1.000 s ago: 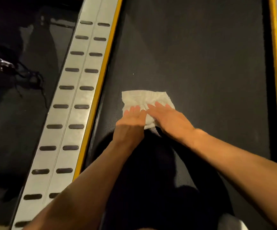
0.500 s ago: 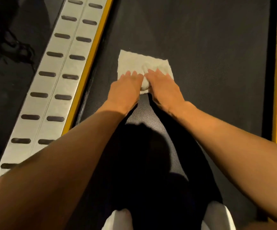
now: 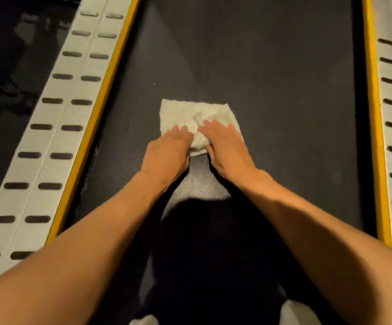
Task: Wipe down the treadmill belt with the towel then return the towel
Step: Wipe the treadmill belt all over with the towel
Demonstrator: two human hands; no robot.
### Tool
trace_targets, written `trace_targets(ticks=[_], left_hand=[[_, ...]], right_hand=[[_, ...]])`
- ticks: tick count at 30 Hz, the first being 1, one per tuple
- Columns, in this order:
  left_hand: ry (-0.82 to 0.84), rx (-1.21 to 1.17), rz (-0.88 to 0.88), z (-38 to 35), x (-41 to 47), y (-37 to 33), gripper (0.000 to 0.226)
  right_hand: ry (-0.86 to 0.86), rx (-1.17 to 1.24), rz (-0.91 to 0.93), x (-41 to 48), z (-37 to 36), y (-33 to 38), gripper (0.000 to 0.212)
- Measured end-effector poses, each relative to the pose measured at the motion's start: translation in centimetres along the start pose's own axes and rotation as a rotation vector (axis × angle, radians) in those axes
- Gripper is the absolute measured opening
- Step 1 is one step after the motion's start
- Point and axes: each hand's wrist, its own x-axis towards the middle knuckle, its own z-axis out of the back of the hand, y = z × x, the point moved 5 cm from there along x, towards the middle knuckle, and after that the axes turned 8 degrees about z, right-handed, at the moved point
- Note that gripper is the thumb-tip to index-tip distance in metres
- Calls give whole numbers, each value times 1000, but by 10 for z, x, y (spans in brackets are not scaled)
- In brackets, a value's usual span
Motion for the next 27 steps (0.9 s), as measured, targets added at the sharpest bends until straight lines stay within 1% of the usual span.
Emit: trace_targets(ticks=[3, 4, 7, 10, 12, 15, 18, 20, 23, 25, 27], left_hand=[[-12, 37, -144, -8, -34, -8, 20], [-8, 46, -165, -10, -38, -9, 21], [49, 17, -103, -5, -12, -9, 21], [69, 65, -36, 0, 21, -8, 23], [57, 53, -38, 1, 21, -13, 22], [47, -24, -68, -7, -11, -27, 20], [40, -91, -117, -13, -37, -37, 27], [33, -74, -87, -12, -30, -37, 30], [58, -46, -3, -8, 1, -39, 29], [86, -33, -8, -6, 13, -45, 25], [105, -13, -51, -9, 8, -51, 21]], right_hand=[[-60, 59, 13, -39, -7, 0, 49], [-66, 66, 20, -45, -7, -2, 49], [-89, 35, 2, -29, -5, -14, 48], [-91, 36, -29, -2, 1, -26, 47], [-90, 40, -21, -4, 5, -30, 47], [-121, 39, -3, -37, 4, -25, 45], [-76, 48, 3, -59, 3, -25, 45], [-41, 19, 7, -51, 7, -33, 43], [-73, -4, -16, -29, 17, -43, 44], [-91, 3, -48, -27, 20, -44, 45], [-96, -4, -55, -42, 20, -42, 46]])
